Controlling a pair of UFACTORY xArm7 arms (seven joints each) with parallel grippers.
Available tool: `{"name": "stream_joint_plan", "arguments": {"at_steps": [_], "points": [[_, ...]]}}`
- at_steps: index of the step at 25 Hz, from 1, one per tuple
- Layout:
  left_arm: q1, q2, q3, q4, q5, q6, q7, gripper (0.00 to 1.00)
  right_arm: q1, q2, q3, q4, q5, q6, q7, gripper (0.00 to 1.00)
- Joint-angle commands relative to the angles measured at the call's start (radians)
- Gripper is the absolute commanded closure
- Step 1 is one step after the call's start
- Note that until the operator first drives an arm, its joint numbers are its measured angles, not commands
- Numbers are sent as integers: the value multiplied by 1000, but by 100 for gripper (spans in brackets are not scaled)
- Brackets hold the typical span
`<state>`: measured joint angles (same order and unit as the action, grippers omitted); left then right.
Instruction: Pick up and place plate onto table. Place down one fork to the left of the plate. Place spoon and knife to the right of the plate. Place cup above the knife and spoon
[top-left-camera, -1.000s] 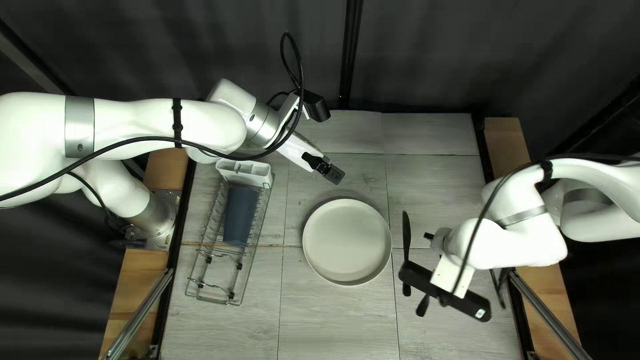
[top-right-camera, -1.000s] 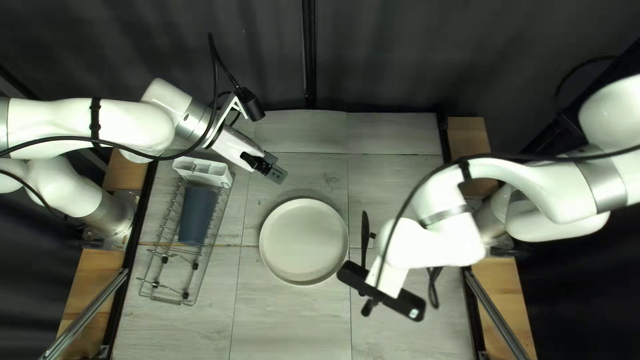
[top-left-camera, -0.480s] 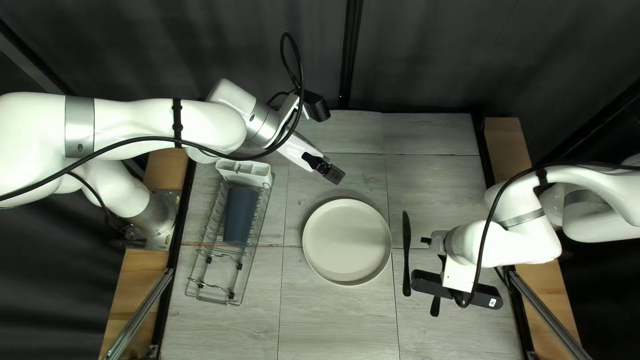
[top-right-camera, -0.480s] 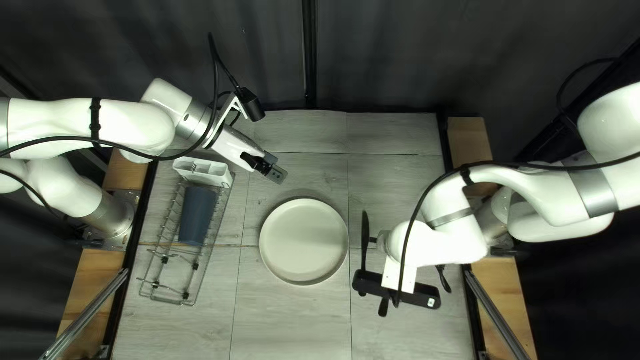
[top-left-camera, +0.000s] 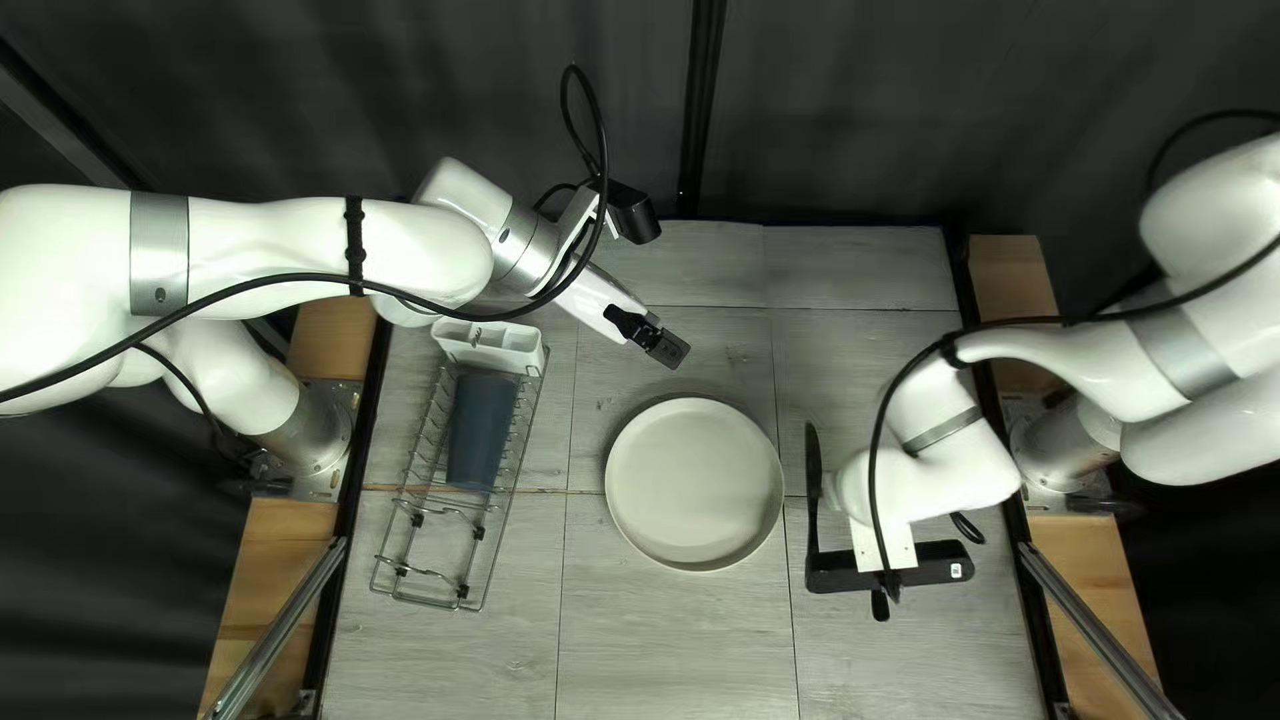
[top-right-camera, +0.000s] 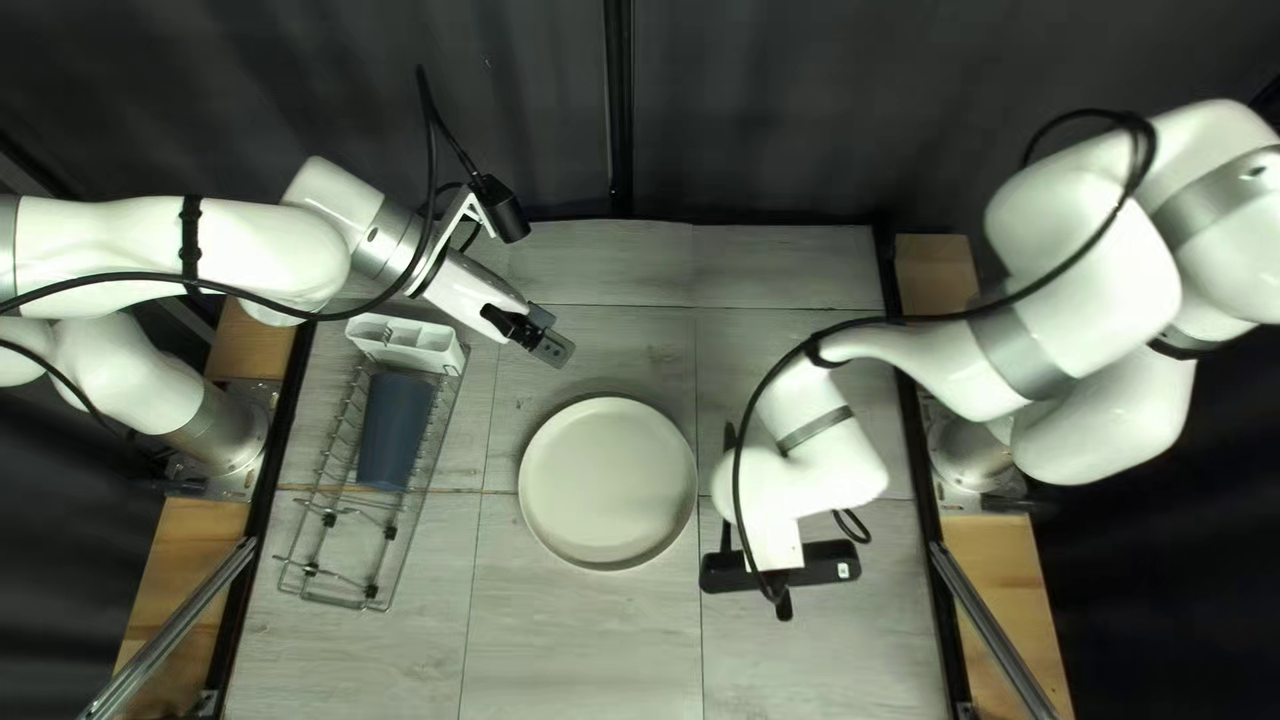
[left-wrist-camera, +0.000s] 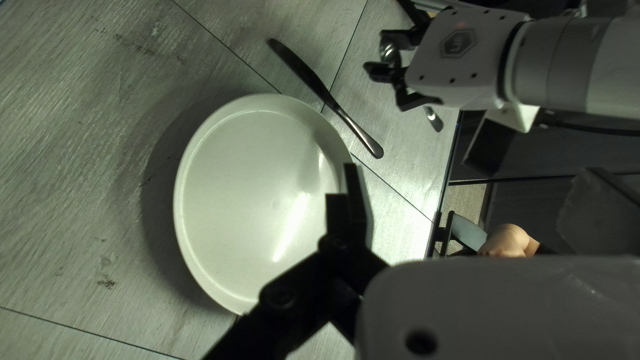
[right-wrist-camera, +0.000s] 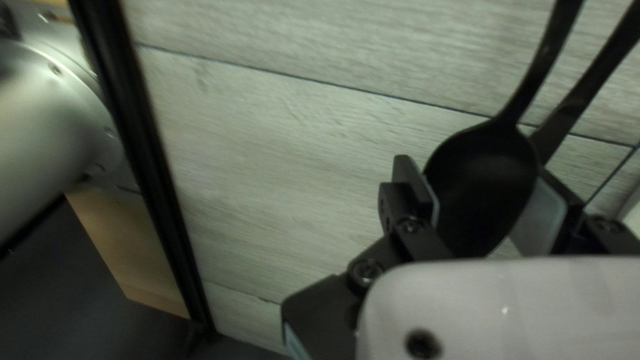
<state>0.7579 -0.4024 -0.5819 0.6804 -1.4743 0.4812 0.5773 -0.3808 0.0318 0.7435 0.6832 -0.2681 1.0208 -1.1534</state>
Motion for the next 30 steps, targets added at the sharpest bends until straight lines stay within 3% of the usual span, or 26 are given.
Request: {"name": "stream_joint_plan", "arguments": {"at_steps": [1,7,18,27,28,30], "points": [[0,0,0,0,0,0,0,0,21,16,11,-14,-83,-10,91,100],[0,0,0,0,0,0,0,0,36,24,7,-64,-181,-76,229,100],[0,0,0,0,0,0,0,0,34,-134,-10,-199,-127,-219,188,100],[0,0,0,0,0,0,0,0,24,-141,-16,-220,-143,-273,216,100],[0,0,0,0,0,0,0,0,22,-137,-17,-220,-148,-277,220,98],[0,0,0,0,0,0,0,0,14,-124,-19,-224,-167,-290,236,84]]}}
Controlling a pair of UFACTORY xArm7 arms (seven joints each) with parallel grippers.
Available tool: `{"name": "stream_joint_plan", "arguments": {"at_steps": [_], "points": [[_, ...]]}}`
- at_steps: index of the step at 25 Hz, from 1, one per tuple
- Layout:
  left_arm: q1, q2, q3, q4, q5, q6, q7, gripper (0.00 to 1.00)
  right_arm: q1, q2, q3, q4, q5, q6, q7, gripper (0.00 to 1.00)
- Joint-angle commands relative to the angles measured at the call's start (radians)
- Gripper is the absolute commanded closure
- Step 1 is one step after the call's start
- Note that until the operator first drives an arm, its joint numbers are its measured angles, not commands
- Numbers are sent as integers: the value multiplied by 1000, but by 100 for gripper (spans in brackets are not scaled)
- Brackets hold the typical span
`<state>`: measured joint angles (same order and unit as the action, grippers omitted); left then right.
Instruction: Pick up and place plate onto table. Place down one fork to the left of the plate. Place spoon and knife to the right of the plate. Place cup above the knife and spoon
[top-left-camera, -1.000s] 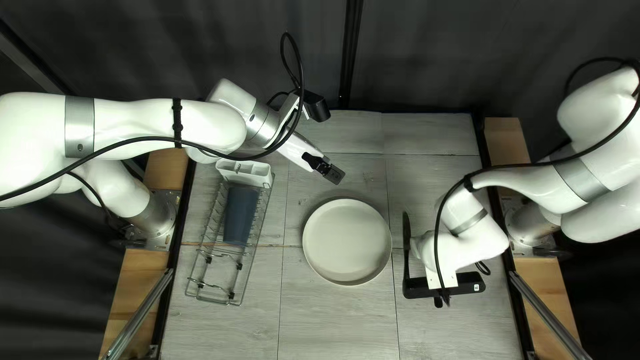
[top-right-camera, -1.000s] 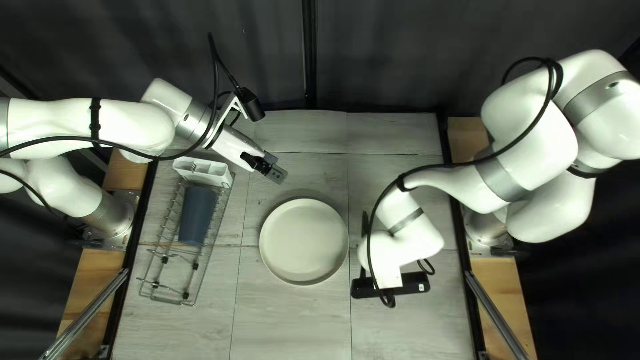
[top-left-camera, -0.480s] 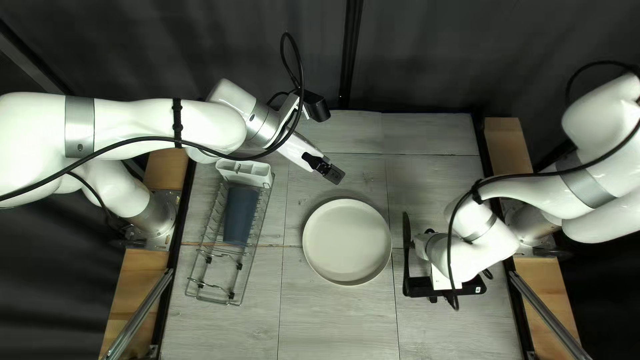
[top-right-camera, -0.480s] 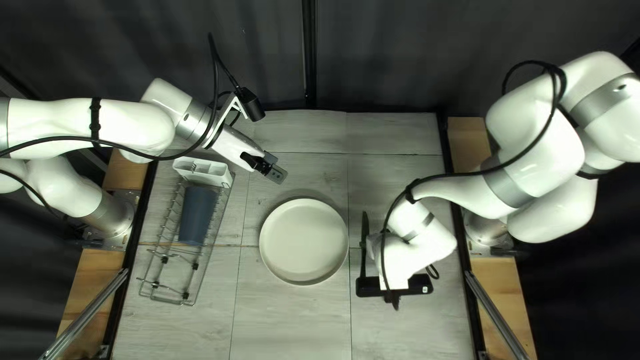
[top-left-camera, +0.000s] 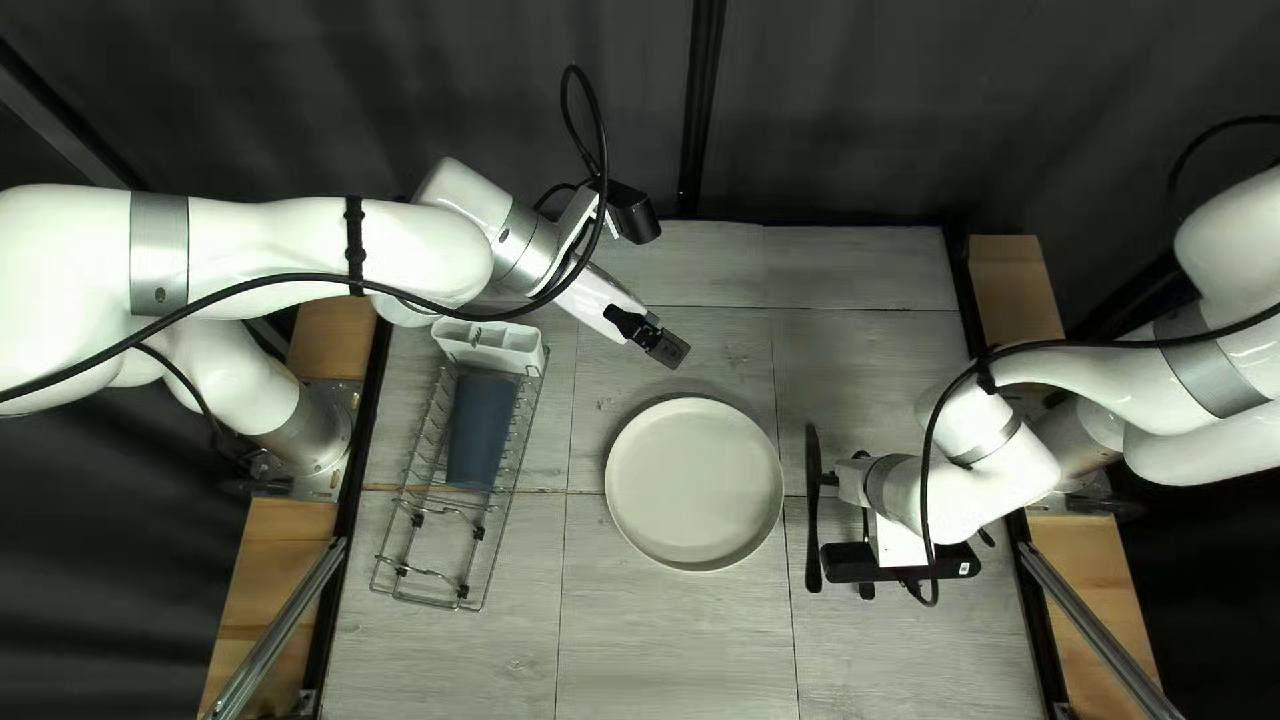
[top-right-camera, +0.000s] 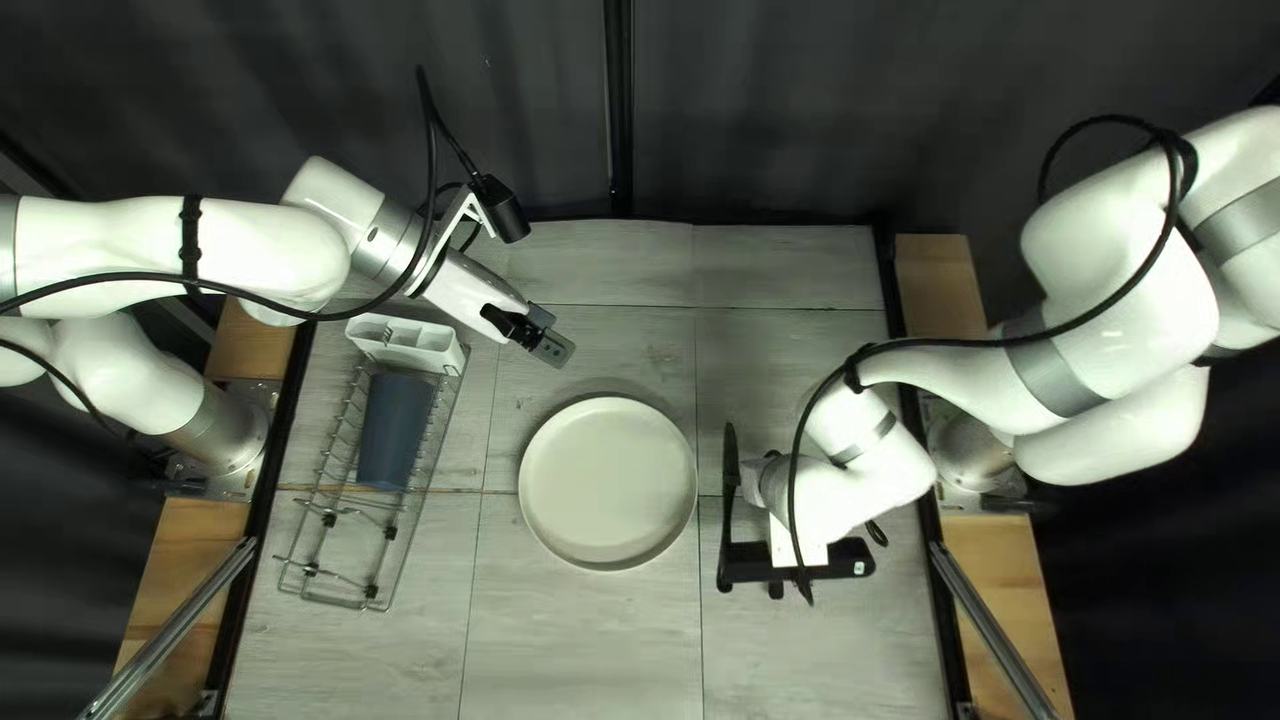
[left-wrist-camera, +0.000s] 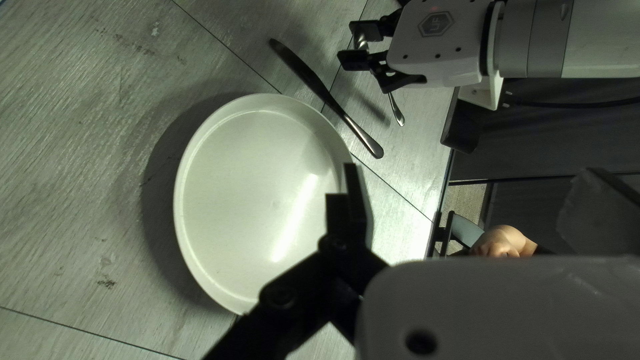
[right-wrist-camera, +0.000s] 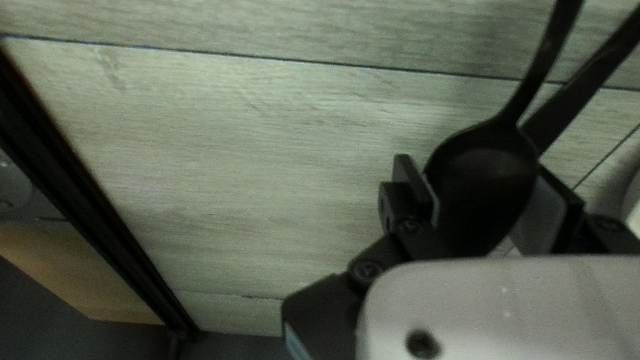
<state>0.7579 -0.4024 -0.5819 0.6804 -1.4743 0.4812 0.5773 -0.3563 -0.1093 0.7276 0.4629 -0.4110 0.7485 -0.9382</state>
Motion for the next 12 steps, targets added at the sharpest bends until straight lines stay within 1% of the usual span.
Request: {"name": "stream_joint_plan", "arguments": {"at_steps": [1,2,3,4,5,6,7,8,9,11,12], "points": [[0,0,0,0,0,0,0,0,-13,22,-3,-7,-32,-24,28,69],[0,0,0,0,0,0,0,0,-18,38,-4,-7,-51,-33,44,67],[0,0,0,0,0,0,0,0,-22,49,-5,-7,-64,-37,55,62],[0,0,0,0,0,0,0,0,-24,56,-6,-10,-74,-43,63,61],[0,0,0,0,0,0,0,0,-27,63,-8,-15,-87,-51,74,47],[0,0,0,0,0,0,0,0,-29,65,-10,-19,-91,-56,77,44],[0,0,0,0,0,0,0,0,-32,64,-13,-25,-94,-64,79,16],[0,0,0,0,0,0,0,0,-32,56,-13,-29,-87,-64,76,5],[0,0,0,0,0,0,0,0,-31,51,-13,-30,-82,-63,74,0],[0,0,0,0,0,0,0,0,-10,-22,-28,-49,-1,-44,8,0],[0,0,0,0,0,0,0,0,20,-88,-49,-61,66,-19,-47,0]]}}
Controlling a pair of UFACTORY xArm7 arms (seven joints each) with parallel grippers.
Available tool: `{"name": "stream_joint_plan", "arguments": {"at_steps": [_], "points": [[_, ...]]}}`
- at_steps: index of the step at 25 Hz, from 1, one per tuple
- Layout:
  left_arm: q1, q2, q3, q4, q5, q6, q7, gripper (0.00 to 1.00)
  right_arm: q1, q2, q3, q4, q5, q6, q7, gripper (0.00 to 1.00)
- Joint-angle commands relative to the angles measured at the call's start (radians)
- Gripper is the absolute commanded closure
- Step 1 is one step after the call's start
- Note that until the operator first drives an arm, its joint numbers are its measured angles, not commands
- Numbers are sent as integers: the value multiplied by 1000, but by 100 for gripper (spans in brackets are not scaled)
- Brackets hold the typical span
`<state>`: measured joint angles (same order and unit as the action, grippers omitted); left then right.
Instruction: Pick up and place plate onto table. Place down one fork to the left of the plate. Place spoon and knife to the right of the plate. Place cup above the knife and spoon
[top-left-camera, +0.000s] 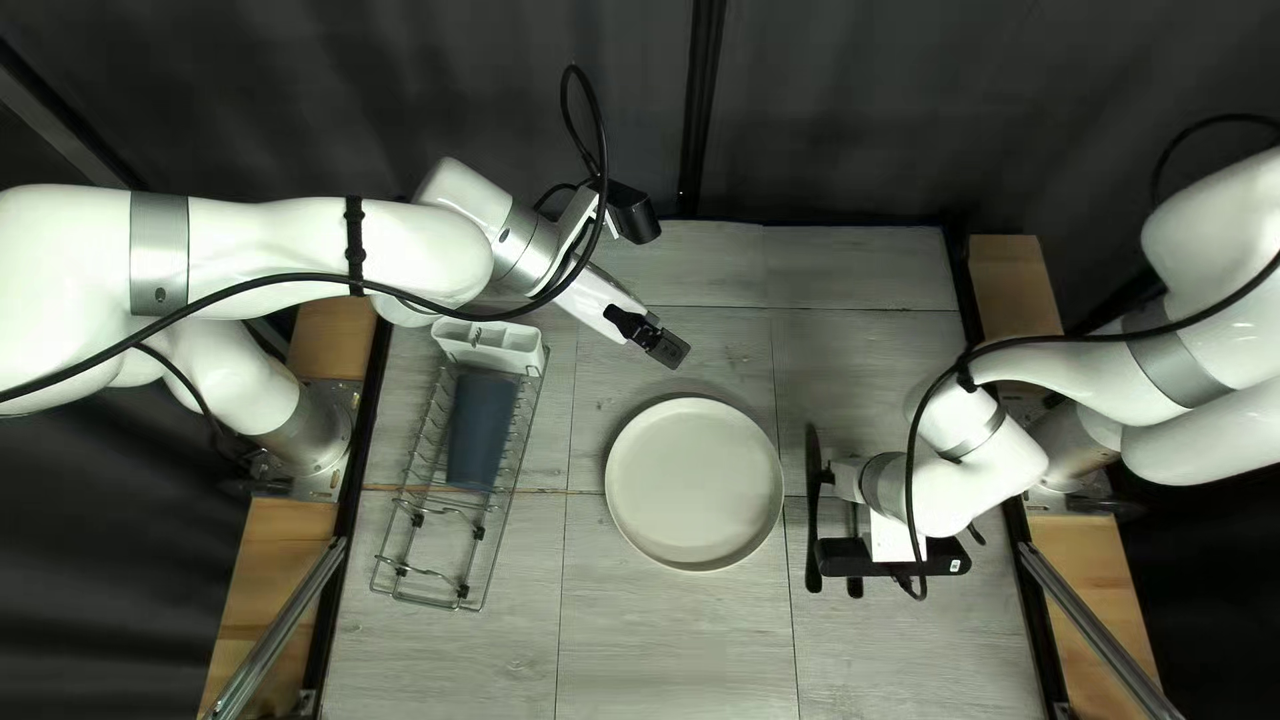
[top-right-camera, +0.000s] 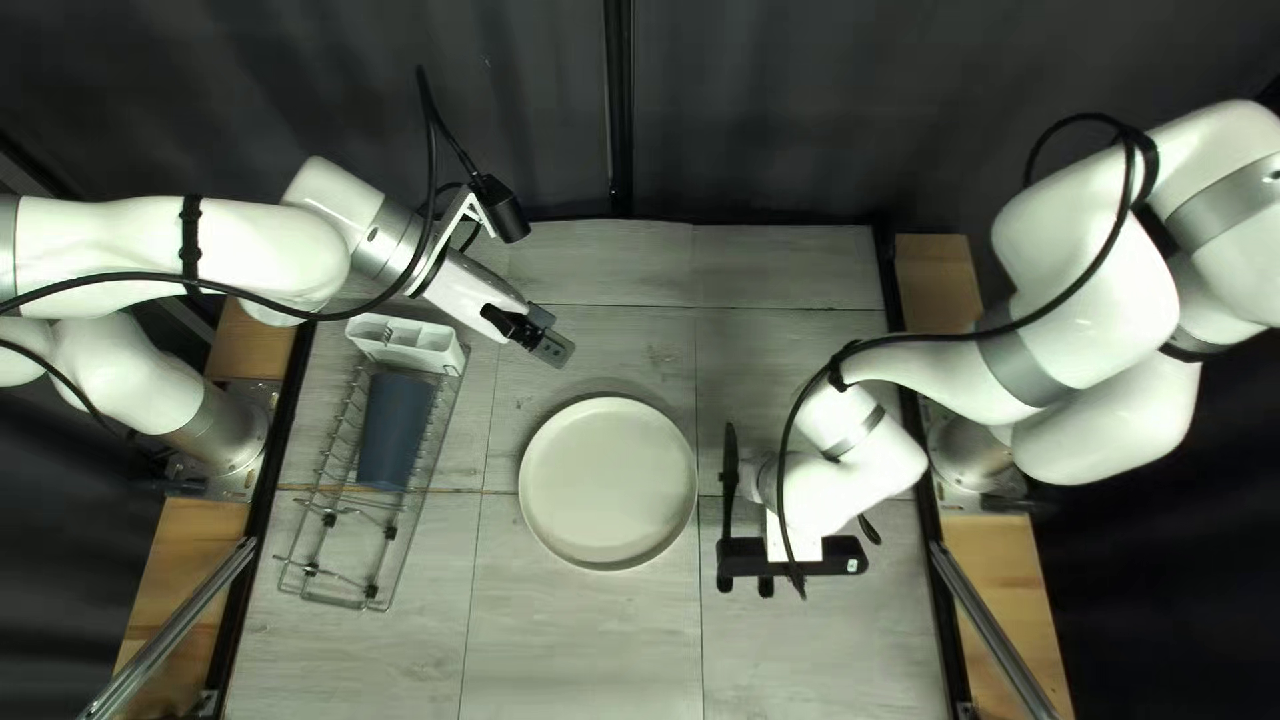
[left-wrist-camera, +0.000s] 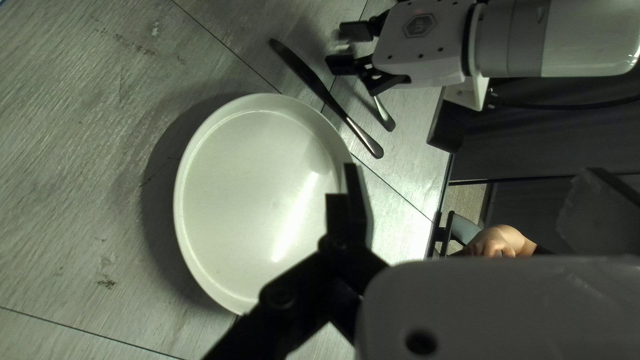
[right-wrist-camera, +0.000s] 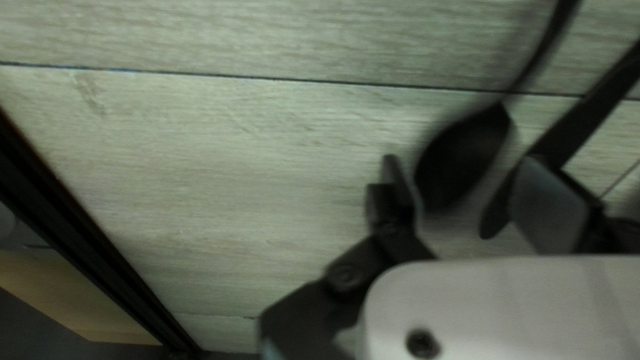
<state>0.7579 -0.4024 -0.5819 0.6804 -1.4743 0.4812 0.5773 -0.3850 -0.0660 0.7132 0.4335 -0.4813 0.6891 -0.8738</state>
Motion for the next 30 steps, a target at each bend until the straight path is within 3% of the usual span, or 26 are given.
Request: {"name": "stream_joint_plan", "arguments": {"at_steps": [1,5,12,16,21,25,30], "points": [[0,0,0,0,0,0,0,0,72,-177,-52,-35,177,66,-145,0],[0,0,0,0,0,0,0,0,151,-370,-137,-7,305,218,-257,0],[0,0,0,0,0,0,0,0,161,-593,-265,45,407,363,-268,0],[0,0,0,0,0,0,0,0,104,-649,-367,150,459,462,-233,0],[0,0,0,0,0,0,0,0,31,-759,-477,204,488,549,-171,0],[0,0,0,0,0,0,0,0,-12,-876,-486,230,516,593,-50,0],[0,0,0,0,0,0,0,0,-12,-876,-486,230,516,593,-50,0]]}}
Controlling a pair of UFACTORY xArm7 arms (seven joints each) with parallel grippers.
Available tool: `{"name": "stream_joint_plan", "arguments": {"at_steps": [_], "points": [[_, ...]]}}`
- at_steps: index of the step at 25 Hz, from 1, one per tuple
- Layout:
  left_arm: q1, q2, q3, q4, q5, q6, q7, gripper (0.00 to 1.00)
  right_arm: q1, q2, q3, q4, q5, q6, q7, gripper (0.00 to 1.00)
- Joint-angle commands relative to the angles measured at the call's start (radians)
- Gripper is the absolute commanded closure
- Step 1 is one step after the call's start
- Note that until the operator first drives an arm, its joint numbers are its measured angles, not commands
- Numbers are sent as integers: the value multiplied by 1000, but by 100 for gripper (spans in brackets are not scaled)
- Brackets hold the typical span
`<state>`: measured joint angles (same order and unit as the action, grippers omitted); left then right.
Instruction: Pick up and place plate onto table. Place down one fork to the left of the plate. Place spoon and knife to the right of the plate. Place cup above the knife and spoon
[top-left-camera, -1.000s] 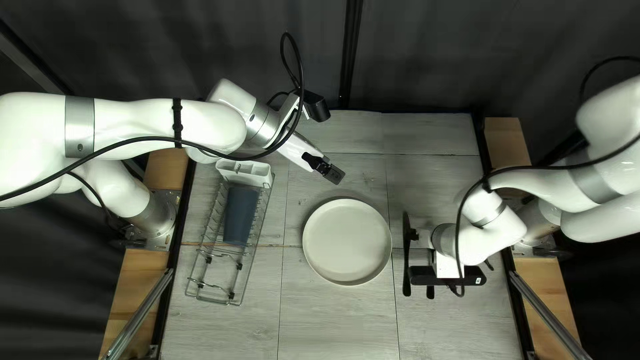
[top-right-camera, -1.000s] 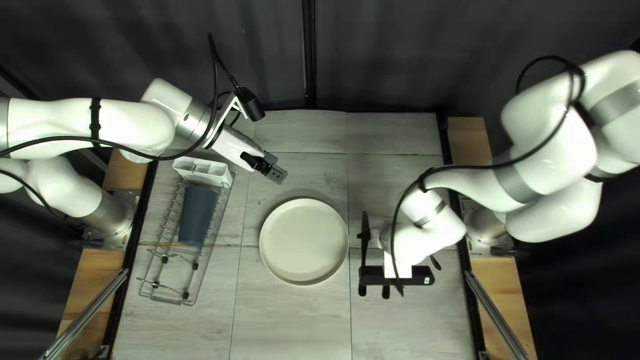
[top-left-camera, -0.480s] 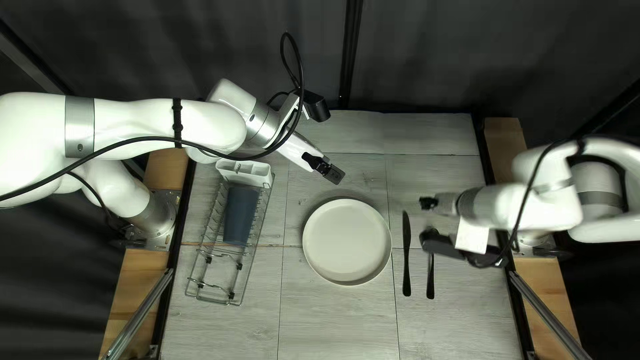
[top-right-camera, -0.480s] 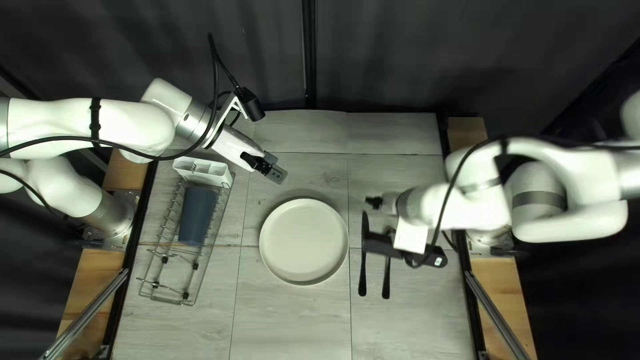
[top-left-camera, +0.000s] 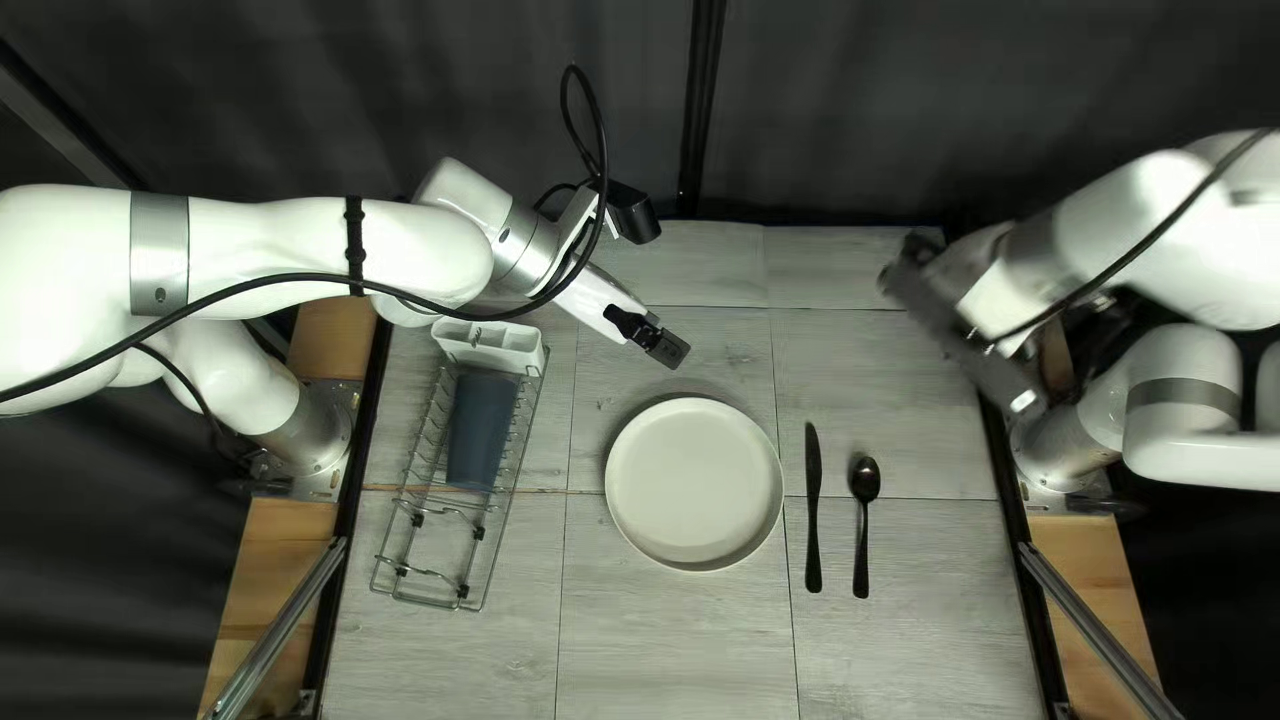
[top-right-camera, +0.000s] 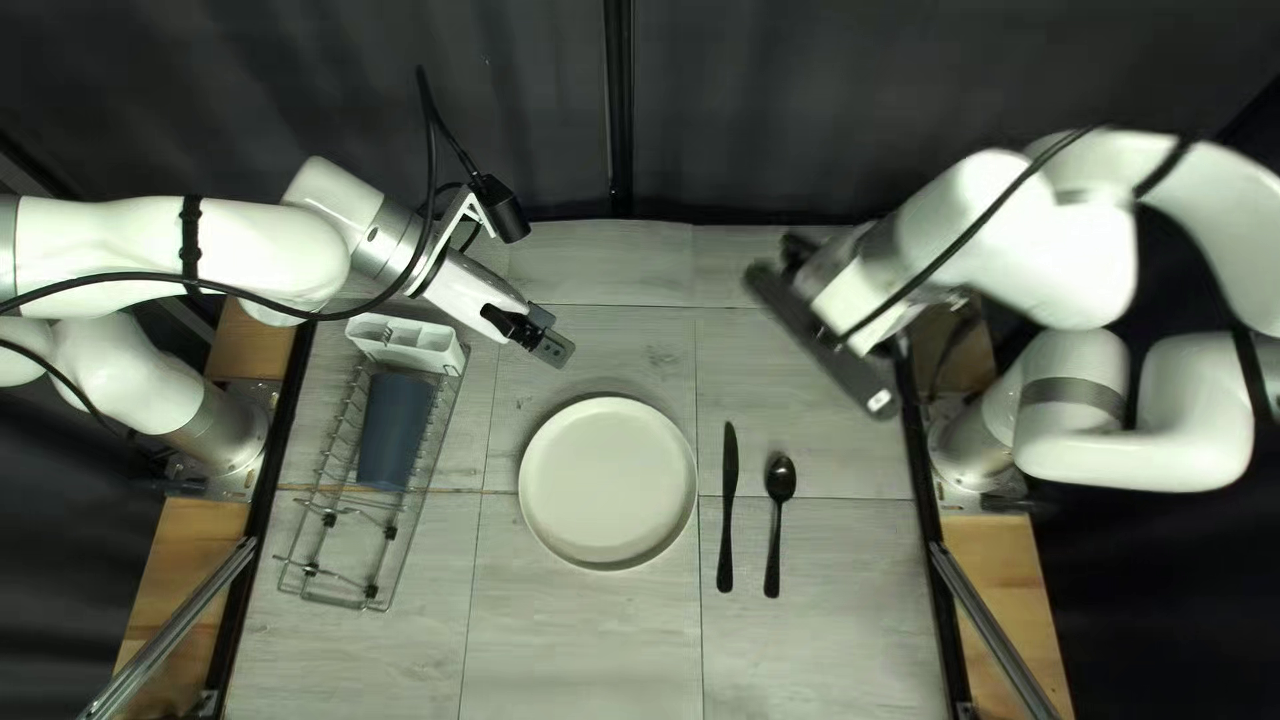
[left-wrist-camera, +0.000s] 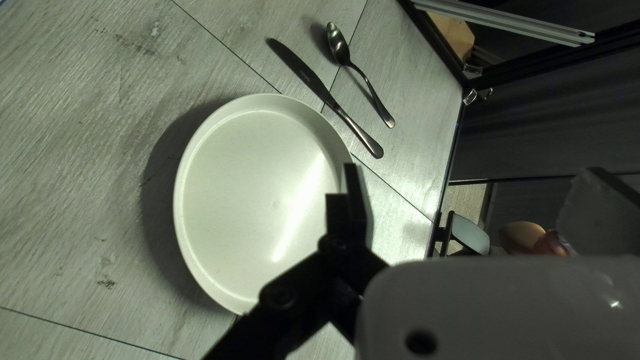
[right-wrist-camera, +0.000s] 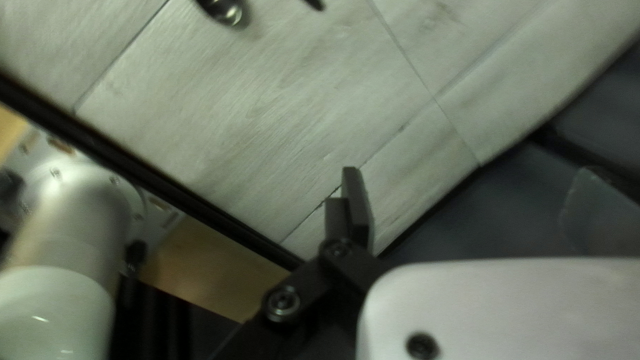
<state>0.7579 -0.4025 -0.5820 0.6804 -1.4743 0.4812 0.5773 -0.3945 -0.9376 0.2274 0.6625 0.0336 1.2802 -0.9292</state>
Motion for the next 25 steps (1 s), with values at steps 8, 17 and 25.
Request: {"name": "stream_joint_plan", "arguments": {"at_steps": [8,17,25], "points": [[0,0,0,0,0,0,0,0,-2,-5,0,1,2,2,5,0],[-6,-112,17,-78,59,31,-11,0,-2,-5,0,1,2,2,5,0],[14,-215,3,-99,275,111,-36,0,-2,-5,0,1,2,2,5,0]]}}
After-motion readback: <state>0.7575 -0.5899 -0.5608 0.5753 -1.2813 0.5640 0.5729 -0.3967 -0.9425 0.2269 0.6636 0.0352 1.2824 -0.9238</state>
